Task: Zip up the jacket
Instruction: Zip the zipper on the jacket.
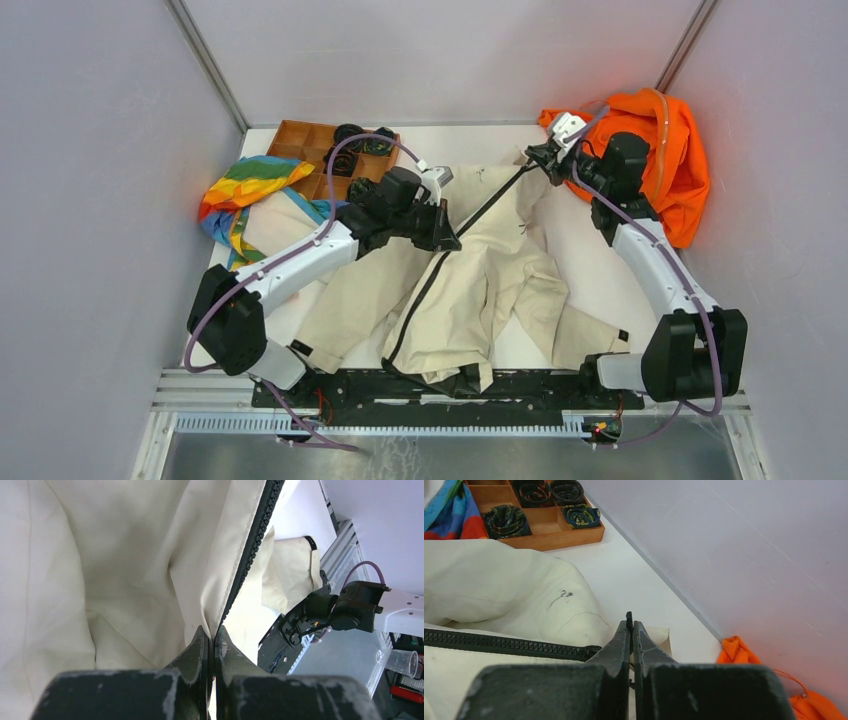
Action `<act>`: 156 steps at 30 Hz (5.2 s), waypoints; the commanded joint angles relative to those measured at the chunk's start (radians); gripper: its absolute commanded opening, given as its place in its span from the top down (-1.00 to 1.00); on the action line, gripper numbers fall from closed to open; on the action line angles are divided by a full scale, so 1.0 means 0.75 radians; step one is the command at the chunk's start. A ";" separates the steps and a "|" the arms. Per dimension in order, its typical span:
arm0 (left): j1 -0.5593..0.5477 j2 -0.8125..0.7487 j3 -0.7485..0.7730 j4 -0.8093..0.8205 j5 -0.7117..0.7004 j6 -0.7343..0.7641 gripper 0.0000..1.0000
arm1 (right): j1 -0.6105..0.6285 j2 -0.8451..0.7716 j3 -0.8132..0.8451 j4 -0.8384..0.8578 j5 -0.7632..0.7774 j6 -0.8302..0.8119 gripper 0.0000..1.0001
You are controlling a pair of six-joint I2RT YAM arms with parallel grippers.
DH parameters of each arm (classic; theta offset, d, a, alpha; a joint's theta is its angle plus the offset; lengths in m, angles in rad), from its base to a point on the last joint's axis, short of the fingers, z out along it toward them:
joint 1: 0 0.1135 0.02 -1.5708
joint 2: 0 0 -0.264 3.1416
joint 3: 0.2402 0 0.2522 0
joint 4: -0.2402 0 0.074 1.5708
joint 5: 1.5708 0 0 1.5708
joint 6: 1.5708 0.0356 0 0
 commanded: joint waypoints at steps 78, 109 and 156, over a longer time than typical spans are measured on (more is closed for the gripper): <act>0.057 -0.082 -0.152 -0.108 0.548 -0.023 0.96 | 0.269 -0.191 0.085 -0.377 0.119 -0.237 1.00; 0.143 -0.304 -0.031 0.088 0.283 -0.060 -0.19 | 0.190 -0.331 -0.094 -0.244 -0.447 -0.247 1.00; -0.186 0.155 -0.085 1.124 -0.031 0.363 0.96 | 0.194 -0.311 -0.063 -0.184 -0.367 0.257 0.81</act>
